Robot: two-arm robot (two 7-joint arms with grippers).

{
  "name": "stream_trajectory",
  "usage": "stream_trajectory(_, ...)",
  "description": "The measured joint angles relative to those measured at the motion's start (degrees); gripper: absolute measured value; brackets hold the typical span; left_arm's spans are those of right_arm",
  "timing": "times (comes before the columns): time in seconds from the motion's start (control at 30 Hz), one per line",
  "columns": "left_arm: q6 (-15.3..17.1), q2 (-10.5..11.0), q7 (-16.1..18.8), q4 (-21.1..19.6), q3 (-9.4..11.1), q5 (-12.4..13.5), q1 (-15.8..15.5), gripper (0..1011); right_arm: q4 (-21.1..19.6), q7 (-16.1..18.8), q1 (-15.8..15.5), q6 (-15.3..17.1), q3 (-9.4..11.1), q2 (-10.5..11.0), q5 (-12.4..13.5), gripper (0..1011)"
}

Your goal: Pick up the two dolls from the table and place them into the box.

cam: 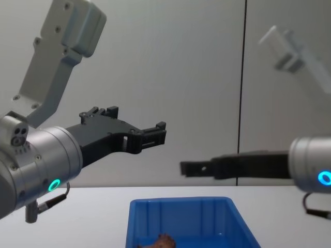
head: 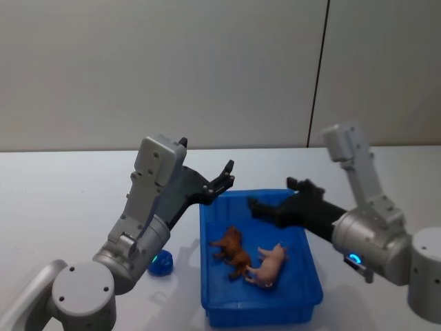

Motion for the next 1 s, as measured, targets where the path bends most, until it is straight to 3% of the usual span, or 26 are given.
stream_trajectory(0.57,0.20,0.18,-0.01,-0.28,-0.10,-0.53,0.37,1001,-5.59,-7.62,-4.66,-5.72,5.18,5.16,4.84,1001)
stream_trajectory(0.8,1.57,1.52,1.24,-2.12,-0.62,-3.43,2.18,1001,-7.74,-12.21,-7.13,-7.53,7.92,7.55,6.80,1001)
stream_trajectory(1.0,4.21,4.65,3.87,-5.54,-1.80,-8.41,5.66,1001,-9.08,-15.96,-8.99,-8.88,10.22,9.32,8.23,1001)
